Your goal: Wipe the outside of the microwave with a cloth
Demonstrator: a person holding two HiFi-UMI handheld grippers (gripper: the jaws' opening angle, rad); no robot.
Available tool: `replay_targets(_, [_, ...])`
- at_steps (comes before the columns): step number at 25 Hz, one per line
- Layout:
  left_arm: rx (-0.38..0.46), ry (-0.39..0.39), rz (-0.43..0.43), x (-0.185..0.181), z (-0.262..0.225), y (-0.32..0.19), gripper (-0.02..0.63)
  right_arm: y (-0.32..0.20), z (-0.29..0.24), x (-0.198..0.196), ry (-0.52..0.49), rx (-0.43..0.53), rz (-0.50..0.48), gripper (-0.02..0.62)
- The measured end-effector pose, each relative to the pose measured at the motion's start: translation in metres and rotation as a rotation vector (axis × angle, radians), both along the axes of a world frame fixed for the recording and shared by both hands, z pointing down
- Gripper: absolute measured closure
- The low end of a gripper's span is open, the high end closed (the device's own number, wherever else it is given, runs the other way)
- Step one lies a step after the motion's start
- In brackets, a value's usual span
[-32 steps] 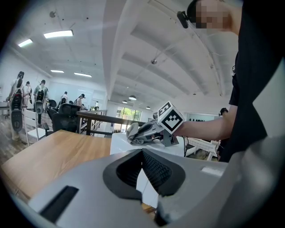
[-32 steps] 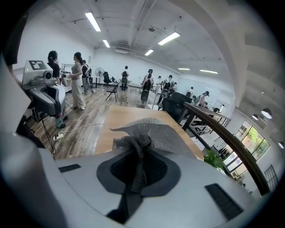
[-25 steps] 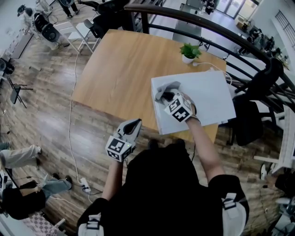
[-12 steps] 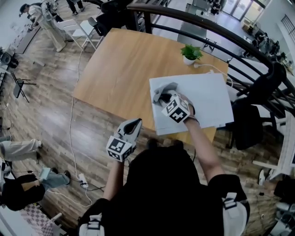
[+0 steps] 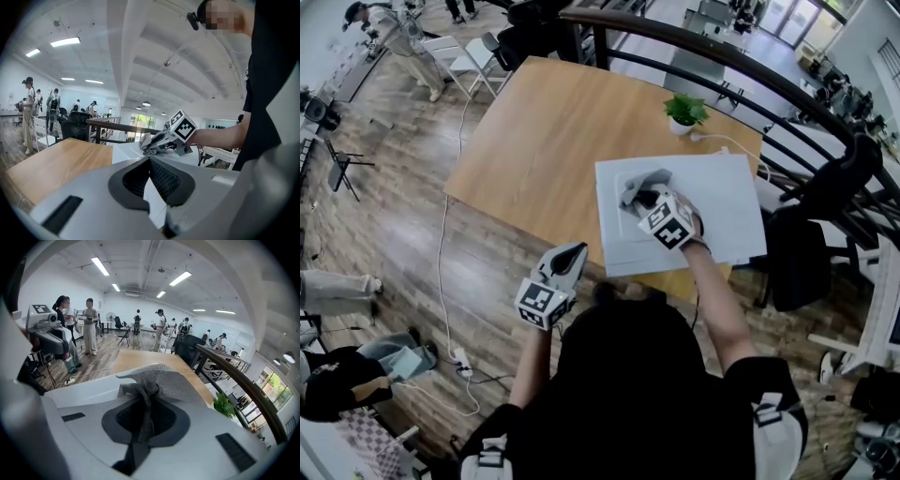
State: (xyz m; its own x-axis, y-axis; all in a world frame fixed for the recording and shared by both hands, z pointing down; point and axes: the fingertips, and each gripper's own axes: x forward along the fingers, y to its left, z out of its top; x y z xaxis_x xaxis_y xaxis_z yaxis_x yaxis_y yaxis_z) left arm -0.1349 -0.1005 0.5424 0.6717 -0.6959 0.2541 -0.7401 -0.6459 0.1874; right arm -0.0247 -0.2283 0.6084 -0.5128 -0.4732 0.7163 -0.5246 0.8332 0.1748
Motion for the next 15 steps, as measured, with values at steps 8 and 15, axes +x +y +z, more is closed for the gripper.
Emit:
replay_targets(8, [0.000, -0.006, 0.018, 0.026, -0.001, -0.007, 0.606, -0.010, -0.002, 0.034, -0.002, 0.010, 0.028, 0.578])
replay_targets(15, [0.003, -0.005, 0.027, 0.041, -0.003, -0.017, 0.606, -0.017, -0.001, 0.066, -0.002, 0.012, 0.062, 0.578])
